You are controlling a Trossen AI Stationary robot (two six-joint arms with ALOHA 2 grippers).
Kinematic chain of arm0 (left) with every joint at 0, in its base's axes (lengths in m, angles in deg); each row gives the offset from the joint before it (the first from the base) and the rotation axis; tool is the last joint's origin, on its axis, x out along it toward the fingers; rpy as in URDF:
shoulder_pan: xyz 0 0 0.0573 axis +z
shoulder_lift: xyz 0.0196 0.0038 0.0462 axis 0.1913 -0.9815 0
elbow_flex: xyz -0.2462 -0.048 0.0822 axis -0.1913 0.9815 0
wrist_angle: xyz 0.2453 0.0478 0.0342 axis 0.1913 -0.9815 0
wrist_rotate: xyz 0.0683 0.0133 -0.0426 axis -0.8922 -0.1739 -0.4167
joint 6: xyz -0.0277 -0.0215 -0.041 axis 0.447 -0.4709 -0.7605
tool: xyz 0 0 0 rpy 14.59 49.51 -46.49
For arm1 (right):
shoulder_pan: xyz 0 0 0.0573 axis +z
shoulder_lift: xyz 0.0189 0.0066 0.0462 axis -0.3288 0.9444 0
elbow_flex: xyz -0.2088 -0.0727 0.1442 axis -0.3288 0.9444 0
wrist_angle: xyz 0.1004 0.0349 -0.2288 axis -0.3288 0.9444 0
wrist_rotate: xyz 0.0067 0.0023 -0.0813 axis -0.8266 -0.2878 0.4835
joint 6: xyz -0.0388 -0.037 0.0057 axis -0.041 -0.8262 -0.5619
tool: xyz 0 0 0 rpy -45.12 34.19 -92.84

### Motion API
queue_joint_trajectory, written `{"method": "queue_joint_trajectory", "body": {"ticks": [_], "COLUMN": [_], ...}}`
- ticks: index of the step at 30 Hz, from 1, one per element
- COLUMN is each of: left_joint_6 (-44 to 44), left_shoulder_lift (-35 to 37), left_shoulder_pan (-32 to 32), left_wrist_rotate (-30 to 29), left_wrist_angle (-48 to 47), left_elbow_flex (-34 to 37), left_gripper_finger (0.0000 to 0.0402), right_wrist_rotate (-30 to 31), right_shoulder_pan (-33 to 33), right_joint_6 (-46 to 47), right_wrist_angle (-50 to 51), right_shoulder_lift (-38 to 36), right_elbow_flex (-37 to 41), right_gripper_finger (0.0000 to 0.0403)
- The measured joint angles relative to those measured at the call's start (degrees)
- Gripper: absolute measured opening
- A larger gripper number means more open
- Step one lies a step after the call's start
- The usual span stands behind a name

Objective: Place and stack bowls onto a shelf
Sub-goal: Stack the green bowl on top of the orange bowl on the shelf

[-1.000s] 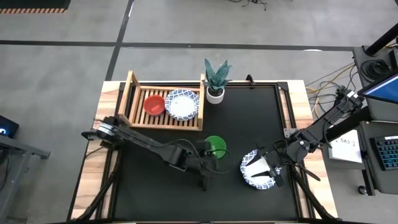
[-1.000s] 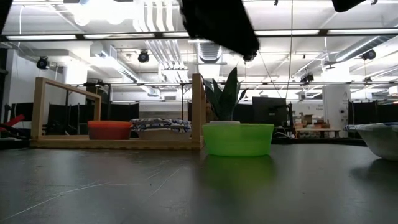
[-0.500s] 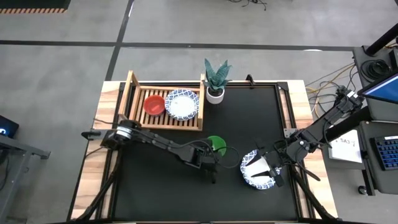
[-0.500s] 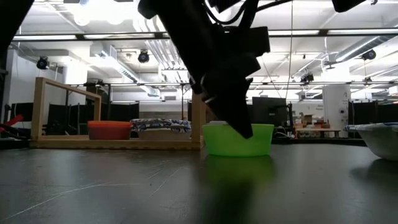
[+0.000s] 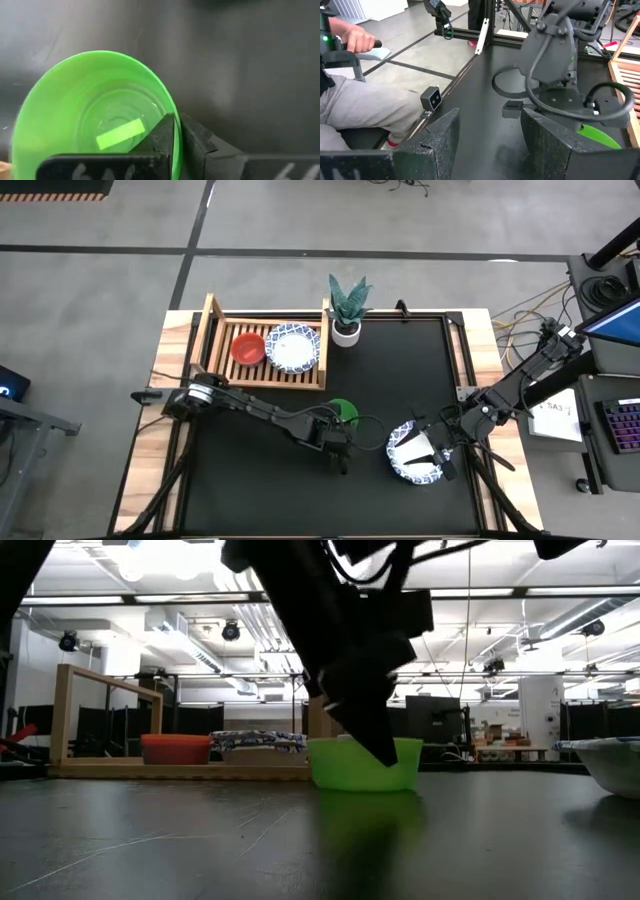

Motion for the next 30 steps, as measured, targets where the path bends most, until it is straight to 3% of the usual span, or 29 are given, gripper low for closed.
{"method": "queue_joint_trajectory", "body": {"ticks": [5, 10, 16, 20, 26, 30], "left_joint_6": [0.55, 2.42, 2.63, 1.15, 0.6, 0.15], "left_shoulder_lift": [1.41, 2.59, 3.03, 3.5, 9.29, 16.34], "left_shoulder_pan": [-2.55, -5.86, -8.73, -8.25, -6.25, -4.87], "left_wrist_rotate": [1.13, 0.21, -14.85, -20.82, -24.61, -24.65], "left_wrist_angle": [-6.92, -24.39, -45.94, -55.13, -58.35, -54.6], "left_elbow_flex": [-3.8, -13.62, -25.9, -30.38, -27.87, -19.43], "left_gripper_finger": [0.0001, 0.0, 0.0, 0.0, 0.0, 0.0], "right_wrist_rotate": [0.01, 0.01, 0.01, 0.01, 0.01, 0.01], "right_shoulder_pan": [0.0, 0.0, -0.02, -0.02, -0.02, -0.02], "right_joint_6": [0.19, -0.07, -0.26, -0.25, -0.26, -0.27], "right_wrist_angle": [0.01, -0.04, -0.01, 0.0, -0.01, -0.03], "right_shoulder_lift": [0.01, 0.01, 0.01, 0.01, 0.01, 0.01], "right_elbow_flex": [0.15, 0.46, 0.52, 0.52, 0.55, 0.71], "right_gripper_finger": [0.0199, 0.0199, 0.0199, 0.0199, 0.0199, 0.0199]}}
